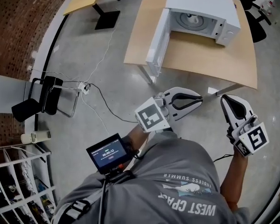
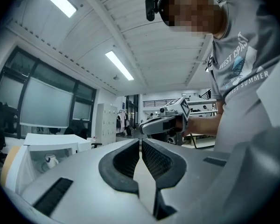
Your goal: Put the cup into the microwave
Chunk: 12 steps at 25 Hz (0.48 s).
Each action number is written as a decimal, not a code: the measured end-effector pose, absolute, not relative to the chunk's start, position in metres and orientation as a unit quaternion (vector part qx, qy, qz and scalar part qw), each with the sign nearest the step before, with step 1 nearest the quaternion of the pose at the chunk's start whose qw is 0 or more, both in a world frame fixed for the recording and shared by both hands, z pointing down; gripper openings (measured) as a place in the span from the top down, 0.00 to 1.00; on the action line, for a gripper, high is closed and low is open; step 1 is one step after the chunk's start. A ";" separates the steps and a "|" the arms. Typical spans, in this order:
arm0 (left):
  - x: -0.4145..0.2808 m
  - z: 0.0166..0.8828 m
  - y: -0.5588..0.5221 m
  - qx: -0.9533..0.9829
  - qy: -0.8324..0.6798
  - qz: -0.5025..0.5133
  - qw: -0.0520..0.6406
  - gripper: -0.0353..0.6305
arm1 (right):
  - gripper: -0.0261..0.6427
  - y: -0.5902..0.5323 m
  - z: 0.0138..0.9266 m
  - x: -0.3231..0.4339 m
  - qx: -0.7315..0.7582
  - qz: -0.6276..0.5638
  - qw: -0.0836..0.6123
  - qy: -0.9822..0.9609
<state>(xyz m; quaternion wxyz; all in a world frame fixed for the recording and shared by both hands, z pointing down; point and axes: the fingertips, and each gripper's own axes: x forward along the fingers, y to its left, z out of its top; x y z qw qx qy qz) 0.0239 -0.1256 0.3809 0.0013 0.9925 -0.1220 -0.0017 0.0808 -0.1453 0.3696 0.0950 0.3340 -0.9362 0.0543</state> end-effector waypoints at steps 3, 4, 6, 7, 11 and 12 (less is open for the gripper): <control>0.054 0.383 -0.106 0.994 -0.105 0.004 -0.006 0.91 | 0.93 -0.121 0.370 0.104 0.343 0.052 0.091 -0.934; 0.064 0.384 -0.098 0.995 -0.102 0.004 -0.007 0.91 | 0.93 -0.111 0.371 0.112 0.344 0.052 0.091 -0.933; 0.083 0.383 -0.079 0.995 -0.097 0.004 -0.007 0.91 | 0.93 -0.089 0.371 0.127 0.344 0.053 0.091 -0.933; 0.094 0.383 -0.068 0.996 -0.094 0.004 -0.005 0.91 | 0.93 -0.078 0.370 0.136 0.345 0.052 0.090 -0.933; 0.142 0.377 -0.023 0.997 -0.077 0.008 -0.005 0.91 | 0.93 -0.028 0.360 0.184 0.363 0.045 0.086 -0.927; 0.154 0.375 -0.011 0.997 -0.073 0.008 -0.007 0.91 | 0.93 -0.016 0.358 0.197 0.370 0.043 0.084 -0.924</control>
